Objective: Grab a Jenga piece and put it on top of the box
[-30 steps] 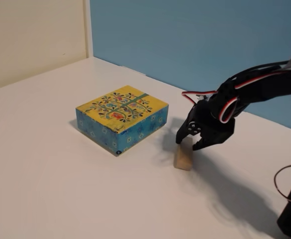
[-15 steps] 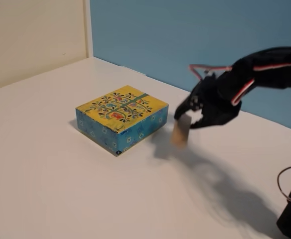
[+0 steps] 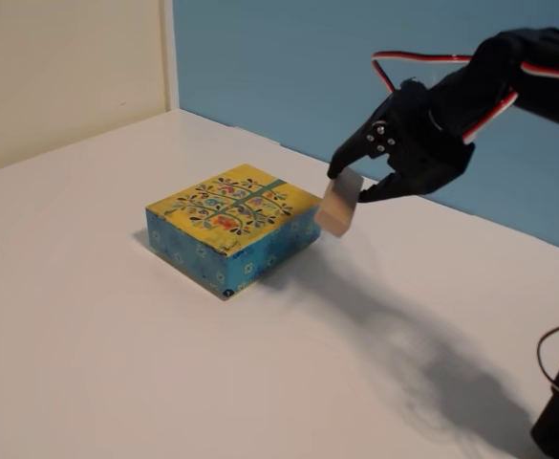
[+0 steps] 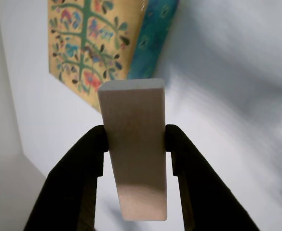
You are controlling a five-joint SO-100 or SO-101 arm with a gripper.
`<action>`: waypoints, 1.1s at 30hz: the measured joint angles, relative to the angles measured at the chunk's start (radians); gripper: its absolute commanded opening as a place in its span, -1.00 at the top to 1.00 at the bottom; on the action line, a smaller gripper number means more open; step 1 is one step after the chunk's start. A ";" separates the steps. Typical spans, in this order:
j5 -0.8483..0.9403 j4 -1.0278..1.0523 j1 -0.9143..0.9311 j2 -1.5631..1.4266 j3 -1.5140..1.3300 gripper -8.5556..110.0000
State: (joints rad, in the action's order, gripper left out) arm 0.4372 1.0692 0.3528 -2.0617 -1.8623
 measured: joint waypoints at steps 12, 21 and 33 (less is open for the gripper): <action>-0.054 0.137 -0.069 0.160 0.330 0.86; -0.055 0.213 -0.127 0.341 0.545 0.86; -0.011 0.247 -0.094 0.690 0.833 0.86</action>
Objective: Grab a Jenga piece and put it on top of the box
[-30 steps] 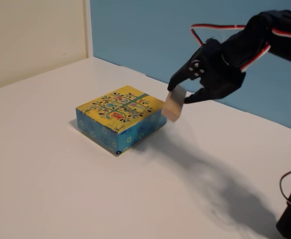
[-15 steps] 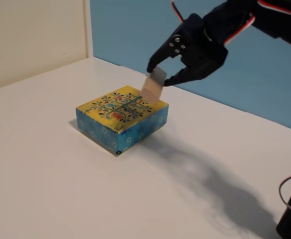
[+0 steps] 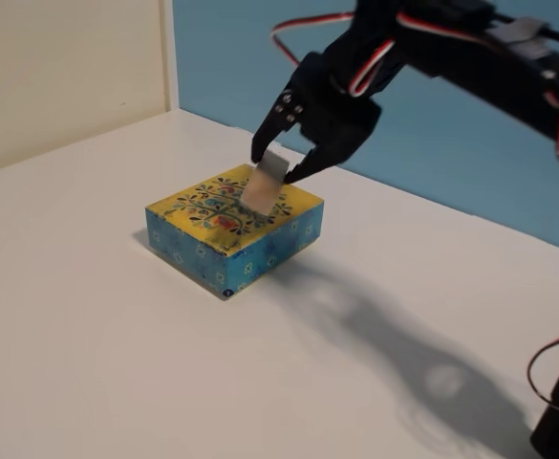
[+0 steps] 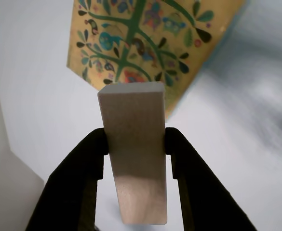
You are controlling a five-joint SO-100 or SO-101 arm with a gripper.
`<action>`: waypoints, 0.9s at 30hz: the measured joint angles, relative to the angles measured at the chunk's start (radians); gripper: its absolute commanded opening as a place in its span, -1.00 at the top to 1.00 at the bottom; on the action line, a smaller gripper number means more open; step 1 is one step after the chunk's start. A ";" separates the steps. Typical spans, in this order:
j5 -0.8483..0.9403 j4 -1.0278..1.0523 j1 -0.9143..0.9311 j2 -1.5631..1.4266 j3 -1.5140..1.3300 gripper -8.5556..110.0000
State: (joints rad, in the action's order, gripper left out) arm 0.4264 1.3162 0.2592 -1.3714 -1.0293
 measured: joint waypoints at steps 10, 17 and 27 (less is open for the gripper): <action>0.043 0.051 0.041 0.235 0.264 0.86; 0.051 0.138 0.048 0.414 0.505 0.86; 0.067 0.152 0.057 0.549 0.627 0.85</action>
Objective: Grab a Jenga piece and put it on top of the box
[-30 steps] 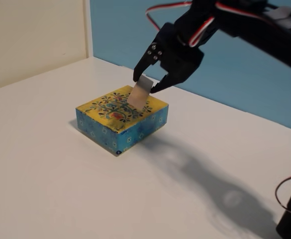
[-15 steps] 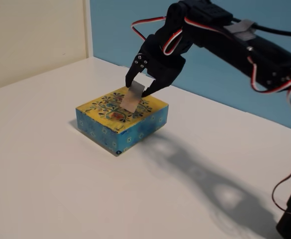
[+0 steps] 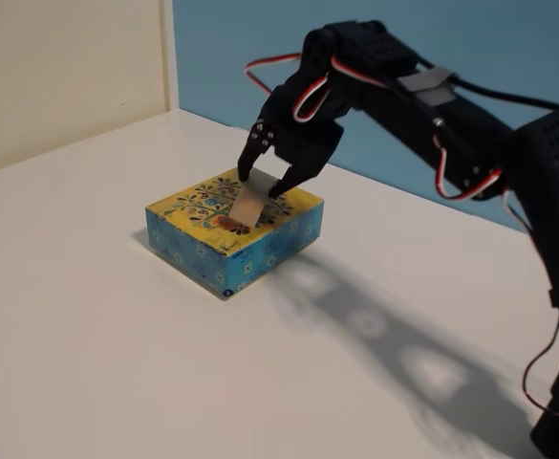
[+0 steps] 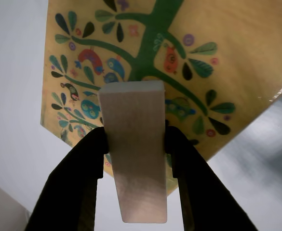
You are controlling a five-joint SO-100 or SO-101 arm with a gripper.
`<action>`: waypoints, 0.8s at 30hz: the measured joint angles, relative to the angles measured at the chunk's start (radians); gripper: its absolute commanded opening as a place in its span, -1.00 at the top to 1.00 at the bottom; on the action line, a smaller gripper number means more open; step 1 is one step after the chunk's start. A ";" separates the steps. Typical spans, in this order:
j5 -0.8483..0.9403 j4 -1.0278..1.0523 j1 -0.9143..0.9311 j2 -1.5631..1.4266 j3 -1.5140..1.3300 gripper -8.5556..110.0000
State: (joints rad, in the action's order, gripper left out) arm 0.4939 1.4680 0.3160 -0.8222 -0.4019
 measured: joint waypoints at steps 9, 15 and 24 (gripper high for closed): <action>0.000 0.000 0.009 0.014 0.017 0.47; 0.000 0.000 0.006 0.014 0.017 0.42; 0.000 0.031 0.031 0.011 0.017 0.39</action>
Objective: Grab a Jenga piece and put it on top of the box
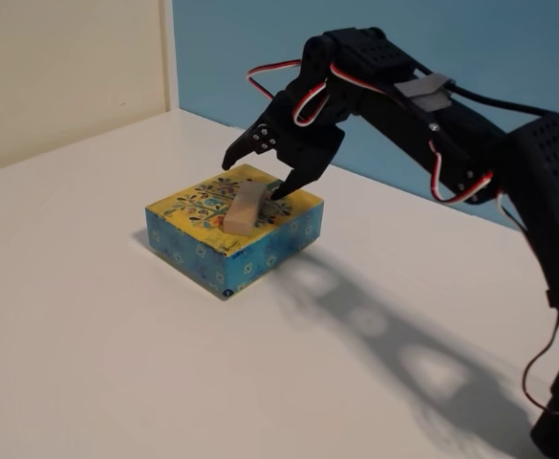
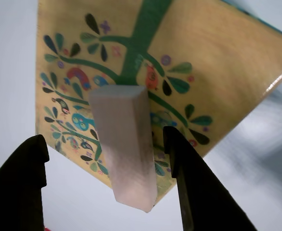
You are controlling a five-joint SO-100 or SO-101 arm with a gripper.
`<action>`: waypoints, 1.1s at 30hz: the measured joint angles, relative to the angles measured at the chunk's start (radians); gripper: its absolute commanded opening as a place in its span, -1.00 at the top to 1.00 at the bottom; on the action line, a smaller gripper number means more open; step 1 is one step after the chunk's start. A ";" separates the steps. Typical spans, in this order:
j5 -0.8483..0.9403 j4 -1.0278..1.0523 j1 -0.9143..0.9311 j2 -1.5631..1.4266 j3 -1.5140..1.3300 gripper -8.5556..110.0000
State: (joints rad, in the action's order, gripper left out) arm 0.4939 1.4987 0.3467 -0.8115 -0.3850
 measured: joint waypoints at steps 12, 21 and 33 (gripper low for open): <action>-0.077 0.129 0.028 -0.144 0.000 0.85; -0.091 0.222 0.038 -0.249 0.002 0.85; -0.086 0.276 0.060 -0.353 0.002 0.85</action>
State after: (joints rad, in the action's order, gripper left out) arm 0.4080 1.7748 0.4065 -1.1643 -0.3835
